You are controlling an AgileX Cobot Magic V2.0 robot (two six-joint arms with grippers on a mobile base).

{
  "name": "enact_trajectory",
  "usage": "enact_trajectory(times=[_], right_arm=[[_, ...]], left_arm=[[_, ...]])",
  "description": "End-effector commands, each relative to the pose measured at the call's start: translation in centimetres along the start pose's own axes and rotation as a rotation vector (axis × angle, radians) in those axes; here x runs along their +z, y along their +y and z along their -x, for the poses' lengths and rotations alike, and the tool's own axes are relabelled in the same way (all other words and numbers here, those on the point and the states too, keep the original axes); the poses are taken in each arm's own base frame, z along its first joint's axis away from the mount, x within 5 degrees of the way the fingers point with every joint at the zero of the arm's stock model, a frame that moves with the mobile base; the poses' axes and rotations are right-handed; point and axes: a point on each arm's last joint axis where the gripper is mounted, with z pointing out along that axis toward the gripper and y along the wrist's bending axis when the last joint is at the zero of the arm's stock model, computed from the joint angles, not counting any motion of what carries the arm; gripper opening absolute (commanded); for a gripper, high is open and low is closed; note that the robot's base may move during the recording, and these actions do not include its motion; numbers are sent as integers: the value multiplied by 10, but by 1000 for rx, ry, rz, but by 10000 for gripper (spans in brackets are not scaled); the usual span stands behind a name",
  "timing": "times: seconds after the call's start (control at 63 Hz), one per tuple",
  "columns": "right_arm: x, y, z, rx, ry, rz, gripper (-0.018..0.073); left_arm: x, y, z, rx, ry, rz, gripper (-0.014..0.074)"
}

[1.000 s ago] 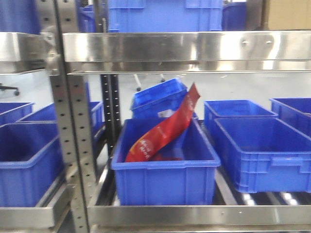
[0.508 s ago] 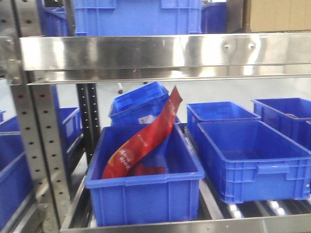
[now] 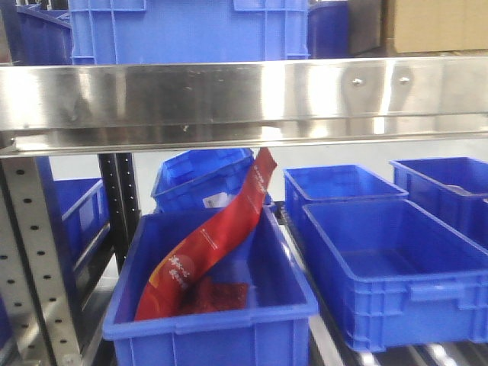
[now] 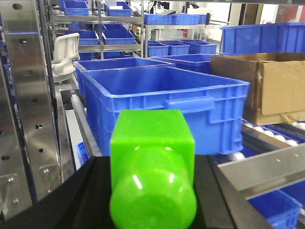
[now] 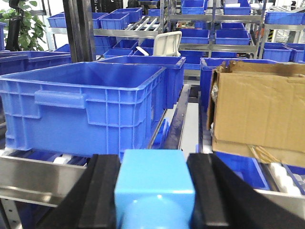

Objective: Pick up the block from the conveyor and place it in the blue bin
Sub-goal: 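Drive up to the steel shelf of blue bins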

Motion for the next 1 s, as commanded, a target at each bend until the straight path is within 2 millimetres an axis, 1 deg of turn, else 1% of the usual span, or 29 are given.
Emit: enact_trajectory(times=[0.0,0.984], right_arm=[[-1,0,2,-5,-18,1,-167],[-1,0,2,-5,-18,1,-167]], left_arm=[[-2,-1,4,-6,-31,-6,-111],[-2,-1,4,-6,-31,-6,-111]])
